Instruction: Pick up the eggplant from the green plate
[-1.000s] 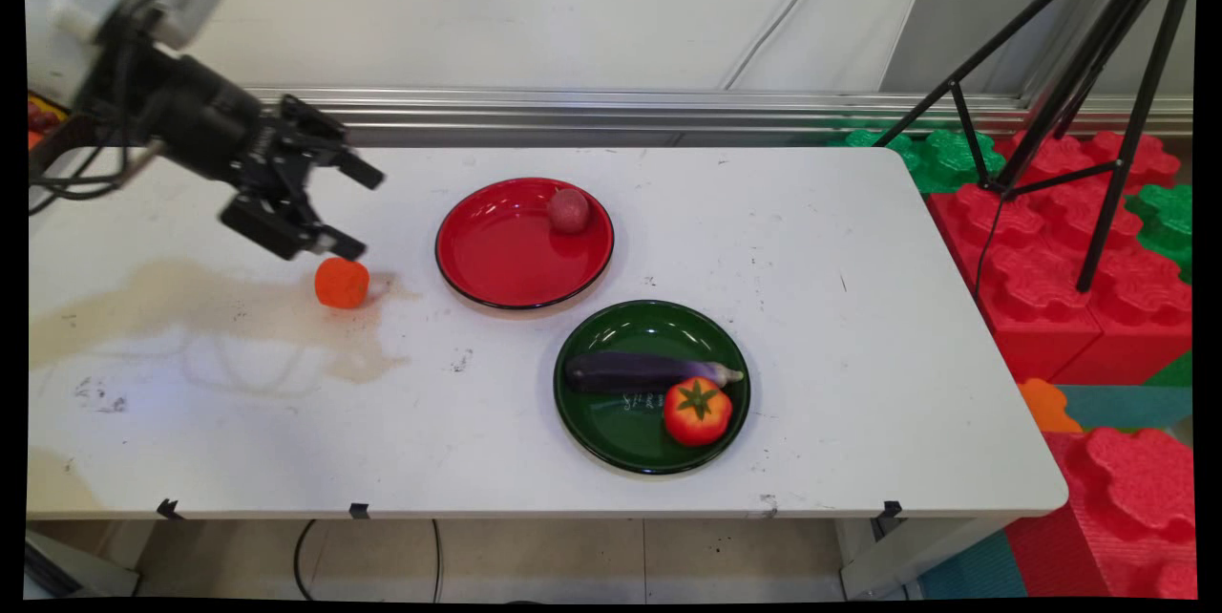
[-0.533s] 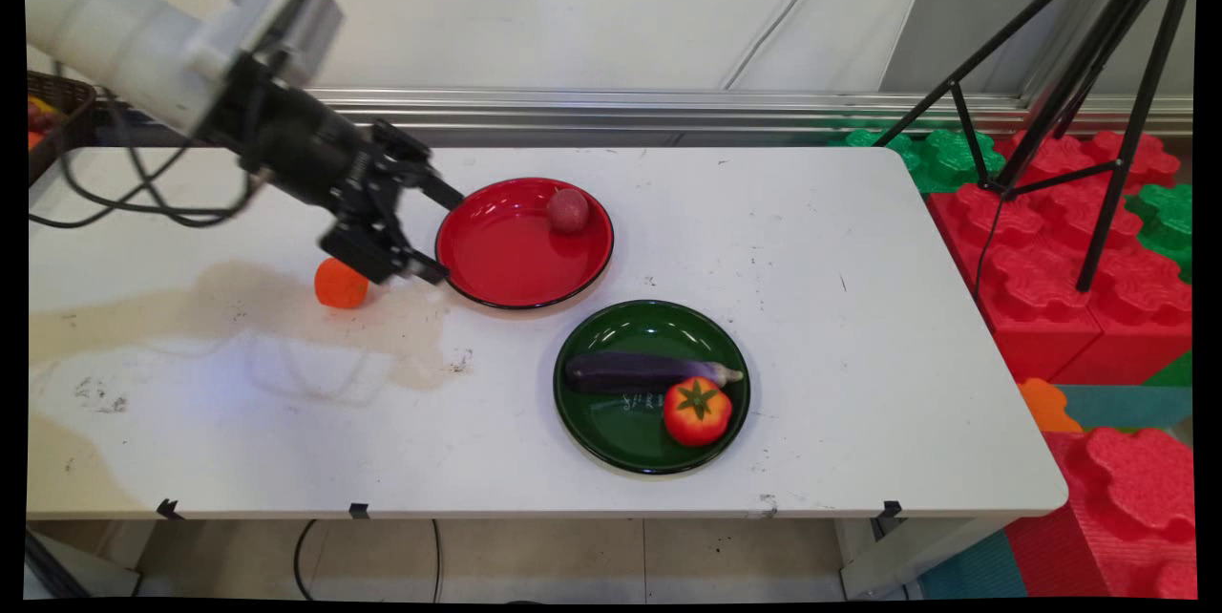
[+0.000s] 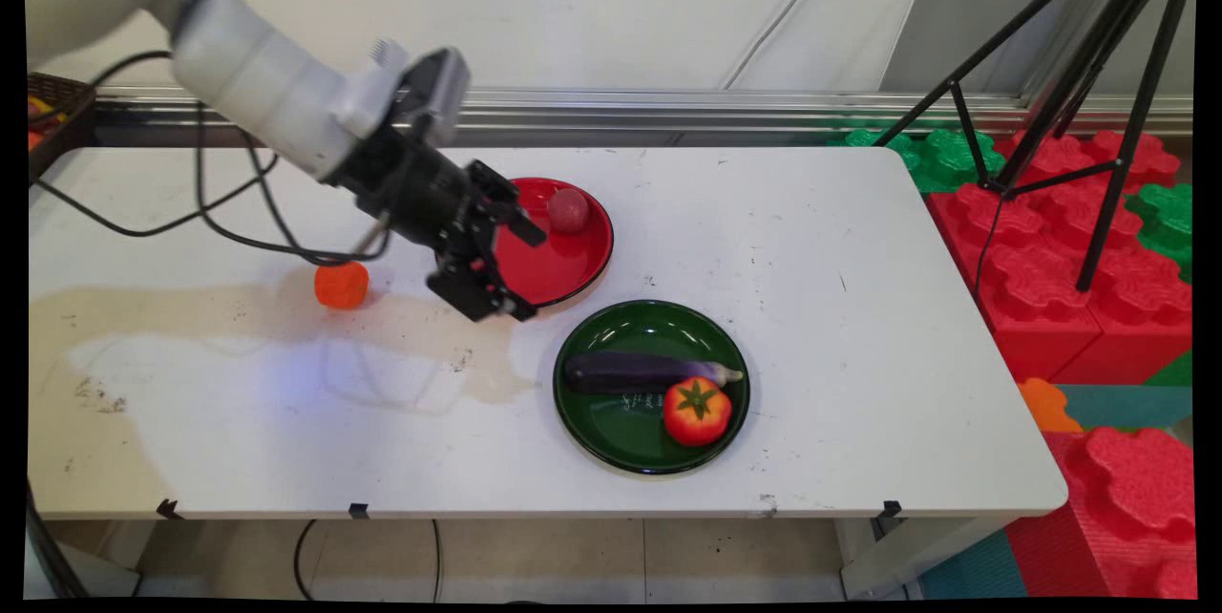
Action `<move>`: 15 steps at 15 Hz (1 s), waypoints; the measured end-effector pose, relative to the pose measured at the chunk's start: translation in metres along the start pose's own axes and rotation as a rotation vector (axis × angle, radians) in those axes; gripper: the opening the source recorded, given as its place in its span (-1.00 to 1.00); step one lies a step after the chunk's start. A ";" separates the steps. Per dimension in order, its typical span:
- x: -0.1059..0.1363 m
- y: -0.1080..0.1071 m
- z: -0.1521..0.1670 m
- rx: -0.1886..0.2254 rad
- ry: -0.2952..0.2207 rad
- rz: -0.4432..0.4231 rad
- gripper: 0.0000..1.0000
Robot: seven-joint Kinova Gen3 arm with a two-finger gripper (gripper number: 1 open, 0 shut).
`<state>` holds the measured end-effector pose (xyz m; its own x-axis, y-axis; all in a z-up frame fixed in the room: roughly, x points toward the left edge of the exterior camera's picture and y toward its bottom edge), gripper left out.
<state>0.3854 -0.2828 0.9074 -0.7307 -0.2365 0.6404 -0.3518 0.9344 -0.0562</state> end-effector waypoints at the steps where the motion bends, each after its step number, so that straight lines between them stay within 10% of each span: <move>1: 0.004 0.000 0.010 -0.006 -0.006 0.004 1.00; 15: 0.021 -0.008 0.106 -0.049 -0.080 0.036 1.00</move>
<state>0.3105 -0.3237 0.8403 -0.7871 -0.2215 0.5757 -0.2970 0.9541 -0.0390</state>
